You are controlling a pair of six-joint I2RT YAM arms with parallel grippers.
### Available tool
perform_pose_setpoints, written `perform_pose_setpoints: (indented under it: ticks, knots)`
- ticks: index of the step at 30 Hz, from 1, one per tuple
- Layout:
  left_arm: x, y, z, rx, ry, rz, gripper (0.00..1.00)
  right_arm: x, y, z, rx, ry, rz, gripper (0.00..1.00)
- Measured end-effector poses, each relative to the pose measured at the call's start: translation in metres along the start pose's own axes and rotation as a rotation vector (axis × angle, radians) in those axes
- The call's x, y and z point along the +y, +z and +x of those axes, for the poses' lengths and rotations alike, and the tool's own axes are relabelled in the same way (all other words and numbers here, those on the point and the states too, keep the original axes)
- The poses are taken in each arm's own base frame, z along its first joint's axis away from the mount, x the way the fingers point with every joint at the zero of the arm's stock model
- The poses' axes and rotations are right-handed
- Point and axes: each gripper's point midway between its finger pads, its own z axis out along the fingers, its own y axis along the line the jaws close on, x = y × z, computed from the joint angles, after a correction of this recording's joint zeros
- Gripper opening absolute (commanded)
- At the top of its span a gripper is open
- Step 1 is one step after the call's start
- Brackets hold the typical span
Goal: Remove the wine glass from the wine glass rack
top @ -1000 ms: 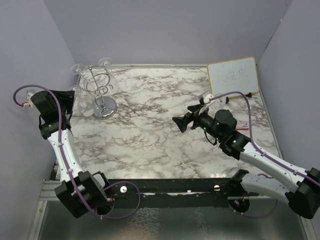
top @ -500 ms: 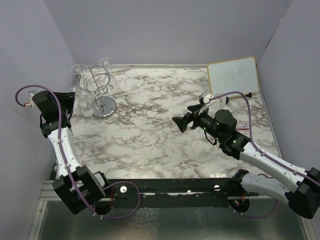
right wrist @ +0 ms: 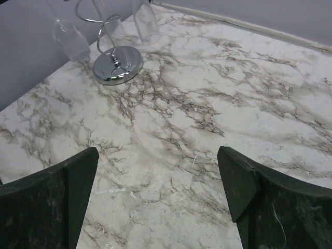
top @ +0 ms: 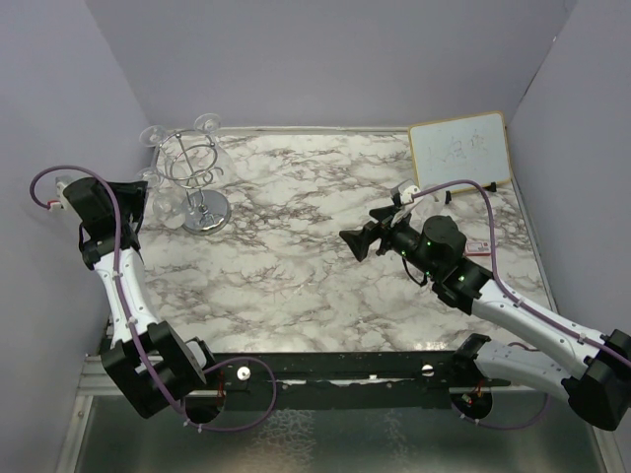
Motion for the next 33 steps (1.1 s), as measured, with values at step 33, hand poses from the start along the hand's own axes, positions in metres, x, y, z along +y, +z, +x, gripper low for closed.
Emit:
perform_pose_setpoints:
  ticks: [33]
  knots:
    - [-0.009,-0.011,-0.001,-0.020,-0.081,0.032,0.00,0.000,0.000,0.001,0.002,-0.005,-0.001,1.00]
